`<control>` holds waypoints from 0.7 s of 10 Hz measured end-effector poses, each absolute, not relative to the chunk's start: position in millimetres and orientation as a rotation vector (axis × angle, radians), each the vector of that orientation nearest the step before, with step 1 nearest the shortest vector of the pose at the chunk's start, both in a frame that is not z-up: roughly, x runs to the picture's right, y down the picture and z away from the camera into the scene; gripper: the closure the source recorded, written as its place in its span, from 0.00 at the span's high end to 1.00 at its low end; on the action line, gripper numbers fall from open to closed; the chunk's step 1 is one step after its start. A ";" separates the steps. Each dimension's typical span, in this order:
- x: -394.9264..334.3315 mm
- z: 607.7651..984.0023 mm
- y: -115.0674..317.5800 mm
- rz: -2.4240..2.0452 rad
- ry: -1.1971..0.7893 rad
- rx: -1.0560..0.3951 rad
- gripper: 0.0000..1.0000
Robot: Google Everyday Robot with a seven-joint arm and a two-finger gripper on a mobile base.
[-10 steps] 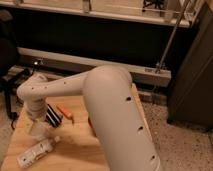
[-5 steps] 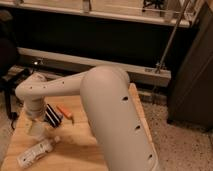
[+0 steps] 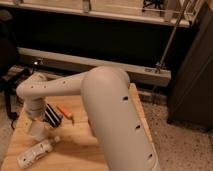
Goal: Pick up the ceramic cup
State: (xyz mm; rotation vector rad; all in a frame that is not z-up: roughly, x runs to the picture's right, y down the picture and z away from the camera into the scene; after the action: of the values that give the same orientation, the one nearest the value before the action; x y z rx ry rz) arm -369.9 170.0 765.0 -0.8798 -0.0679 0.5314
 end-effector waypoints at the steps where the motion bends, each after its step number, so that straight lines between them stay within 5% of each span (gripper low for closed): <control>1: -370.0 765.3 169.3 0.537 -0.077 -0.885 0.53; 4: -369.5 764.4 170.6 0.536 -0.090 -0.897 0.79; 7: -369.4 763.7 171.8 0.524 -0.094 -0.899 0.80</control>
State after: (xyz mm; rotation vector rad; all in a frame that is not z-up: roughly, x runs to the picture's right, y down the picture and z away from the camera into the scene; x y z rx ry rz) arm -369.4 171.8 763.7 -0.8988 -0.0942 0.5239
